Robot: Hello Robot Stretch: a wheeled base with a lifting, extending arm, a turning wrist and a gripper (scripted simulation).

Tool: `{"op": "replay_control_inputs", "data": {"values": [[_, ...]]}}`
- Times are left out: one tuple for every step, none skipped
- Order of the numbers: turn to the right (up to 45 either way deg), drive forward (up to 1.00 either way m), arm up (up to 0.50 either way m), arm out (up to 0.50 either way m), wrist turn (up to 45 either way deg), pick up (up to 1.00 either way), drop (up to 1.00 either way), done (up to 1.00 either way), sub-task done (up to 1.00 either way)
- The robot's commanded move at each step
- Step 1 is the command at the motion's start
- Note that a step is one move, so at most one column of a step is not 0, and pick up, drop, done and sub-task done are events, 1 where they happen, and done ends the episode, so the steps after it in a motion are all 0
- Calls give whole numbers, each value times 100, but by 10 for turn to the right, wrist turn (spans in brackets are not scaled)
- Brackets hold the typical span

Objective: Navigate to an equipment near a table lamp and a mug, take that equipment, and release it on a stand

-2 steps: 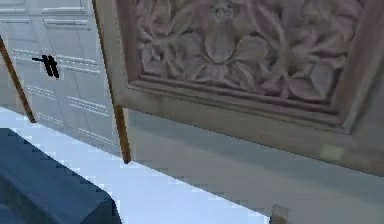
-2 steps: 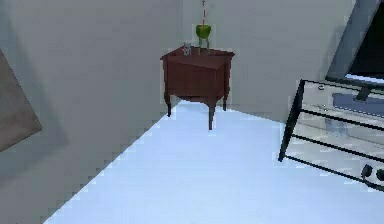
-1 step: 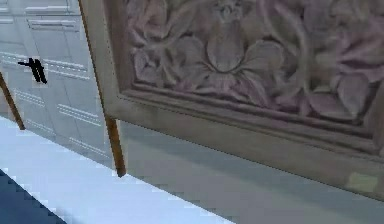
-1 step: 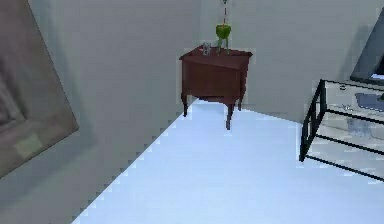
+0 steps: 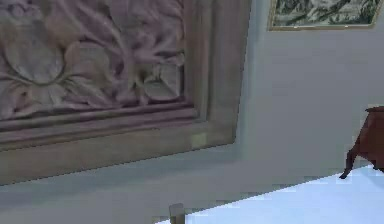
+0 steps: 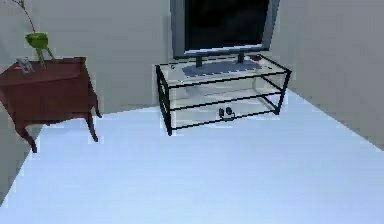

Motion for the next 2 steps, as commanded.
{"op": "replay_control_inputs", "data": {"values": [[450, 0, 0, 0, 0, 0, 0, 0, 0], [270, 0, 0, 0, 0, 0, 0, 0, 0]]}}
